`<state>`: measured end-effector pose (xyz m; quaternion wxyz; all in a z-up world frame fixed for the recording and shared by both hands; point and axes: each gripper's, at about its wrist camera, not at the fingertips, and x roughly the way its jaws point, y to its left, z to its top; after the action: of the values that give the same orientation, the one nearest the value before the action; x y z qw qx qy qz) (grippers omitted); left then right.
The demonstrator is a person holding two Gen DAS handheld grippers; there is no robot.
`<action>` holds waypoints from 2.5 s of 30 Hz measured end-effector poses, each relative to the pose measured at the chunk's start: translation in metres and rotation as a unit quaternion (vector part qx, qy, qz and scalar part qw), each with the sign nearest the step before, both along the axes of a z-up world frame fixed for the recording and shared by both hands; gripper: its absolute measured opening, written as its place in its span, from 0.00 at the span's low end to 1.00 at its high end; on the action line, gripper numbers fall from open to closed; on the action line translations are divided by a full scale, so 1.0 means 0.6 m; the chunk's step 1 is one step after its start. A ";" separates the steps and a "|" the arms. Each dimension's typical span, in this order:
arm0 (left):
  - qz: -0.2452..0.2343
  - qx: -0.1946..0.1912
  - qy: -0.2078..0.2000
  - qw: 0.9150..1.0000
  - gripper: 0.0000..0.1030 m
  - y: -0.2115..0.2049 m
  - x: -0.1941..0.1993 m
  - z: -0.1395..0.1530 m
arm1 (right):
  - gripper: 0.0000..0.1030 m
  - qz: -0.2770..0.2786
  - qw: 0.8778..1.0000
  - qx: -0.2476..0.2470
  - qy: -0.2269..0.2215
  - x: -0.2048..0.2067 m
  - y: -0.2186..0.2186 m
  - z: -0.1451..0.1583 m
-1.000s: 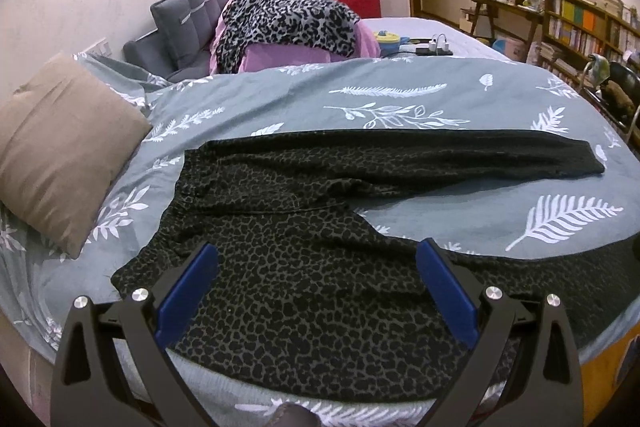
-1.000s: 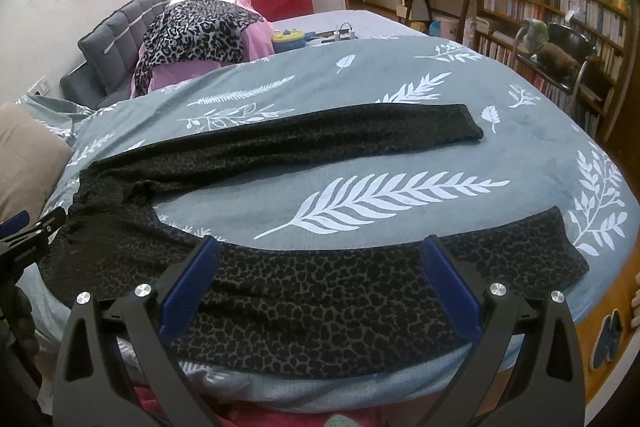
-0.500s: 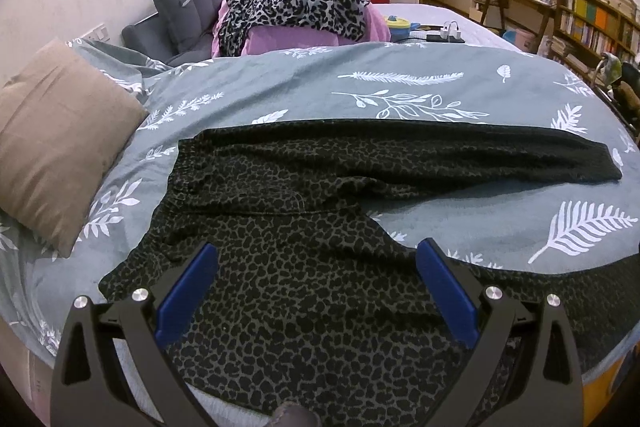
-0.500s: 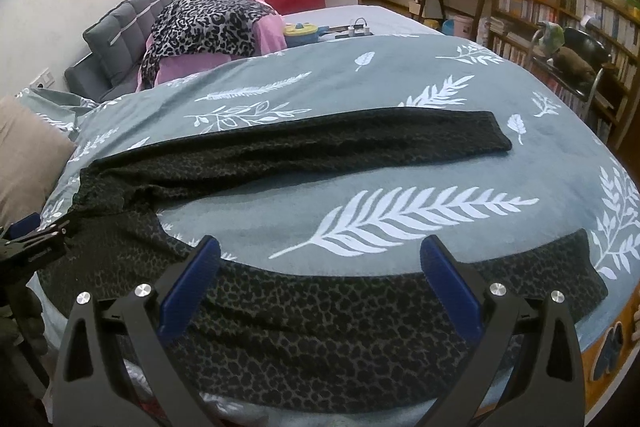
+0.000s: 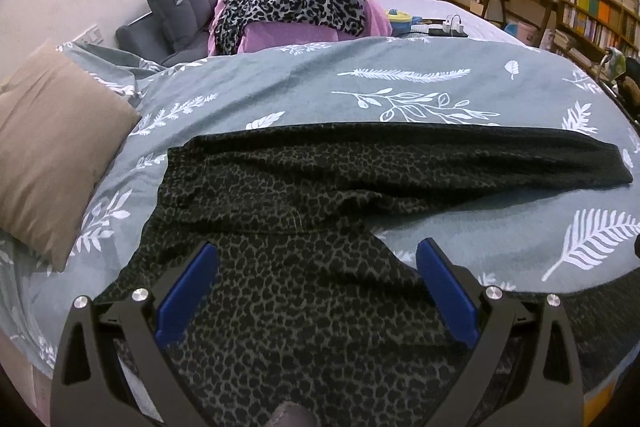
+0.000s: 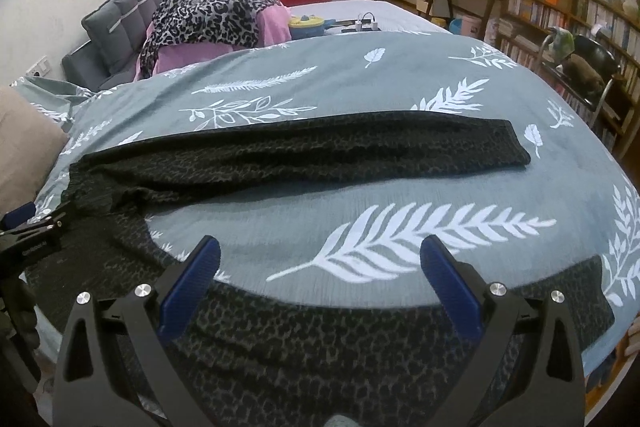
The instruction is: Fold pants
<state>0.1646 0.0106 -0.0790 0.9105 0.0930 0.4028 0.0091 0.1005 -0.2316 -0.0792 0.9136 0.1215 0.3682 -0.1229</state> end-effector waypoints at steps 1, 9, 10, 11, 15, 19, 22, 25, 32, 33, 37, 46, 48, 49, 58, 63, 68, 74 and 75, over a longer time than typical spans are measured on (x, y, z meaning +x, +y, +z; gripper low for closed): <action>0.001 0.003 0.001 1.000 0.95 0.000 0.011 -0.003 | 0.98 0.000 1.000 0.002 0.003 0.013 -0.005 -0.004; 0.007 0.010 0.021 1.000 0.95 0.004 0.082 -0.034 | 0.98 0.012 1.000 0.002 0.016 0.104 -0.019 -0.018; 0.007 0.010 0.024 1.000 0.95 0.005 0.087 -0.038 | 0.98 0.014 1.000 0.002 0.018 0.116 -0.019 -0.021; 0.008 0.010 0.028 1.000 0.95 0.004 0.094 -0.044 | 0.98 0.016 1.000 0.003 0.021 0.125 -0.019 -0.023; 0.004 0.003 0.048 0.999 0.95 0.006 0.127 -0.070 | 0.98 0.028 0.999 0.005 0.028 0.164 -0.015 -0.036; -0.001 0.003 0.062 0.998 0.95 0.011 0.171 -0.095 | 0.98 0.041 0.998 0.013 0.038 0.208 -0.006 -0.053; 0.007 0.003 0.080 0.997 0.95 0.022 0.214 -0.117 | 0.98 0.052 0.998 0.014 0.043 0.256 0.002 -0.065; 0.016 0.002 0.091 0.996 0.95 0.031 0.241 -0.134 | 0.98 0.068 0.997 0.010 0.042 0.311 0.018 -0.072; 0.001 0.008 0.105 0.994 0.95 0.020 0.253 -0.170 | 0.98 0.096 0.992 0.014 0.079 0.451 0.051 -0.124; -0.002 0.010 0.108 0.994 0.95 0.017 0.254 -0.176 | 0.98 0.095 0.992 0.018 0.085 0.460 0.050 -0.131; -0.002 0.009 0.123 0.992 0.95 0.017 0.257 -0.201 | 0.98 0.080 0.990 0.033 0.114 0.514 0.041 -0.174; -0.027 0.013 0.129 0.991 0.95 0.020 0.247 -0.212 | 0.98 0.053 0.991 -0.003 0.122 0.612 0.014 -0.207; -0.031 0.007 0.138 0.990 0.95 0.023 0.250 -0.209 | 0.98 0.047 0.990 0.004 0.130 0.638 0.000 -0.215; -0.031 0.001 0.142 0.989 0.95 0.025 0.253 -0.205 | 0.98 0.047 0.990 0.004 0.134 0.648 -0.003 -0.215; -0.027 -0.009 0.096 0.995 0.95 0.028 0.310 -0.140 | 0.98 0.058 0.994 0.041 0.087 0.560 -0.111 -0.149; -0.031 0.011 0.095 0.995 0.95 0.003 0.361 -0.162 | 0.98 -0.010 0.997 0.039 0.071 0.463 -0.231 -0.145; -0.036 0.037 0.106 0.993 0.95 -0.026 0.397 -0.197 | 0.98 -0.084 0.991 0.055 0.089 0.368 -0.325 -0.166; -0.041 0.038 0.114 0.992 0.95 -0.053 0.427 -0.209 | 0.98 -0.009 0.989 0.123 0.083 0.319 -0.249 -0.168; -0.042 0.039 0.116 0.992 0.95 -0.056 0.432 -0.208 | 0.98 0.007 0.988 0.130 0.084 0.316 -0.230 -0.168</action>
<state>0.4235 -0.0230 -0.2040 0.8532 0.1451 0.5005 -0.0241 0.2904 -0.3697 -0.1800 0.8566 0.2254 0.4577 -0.0774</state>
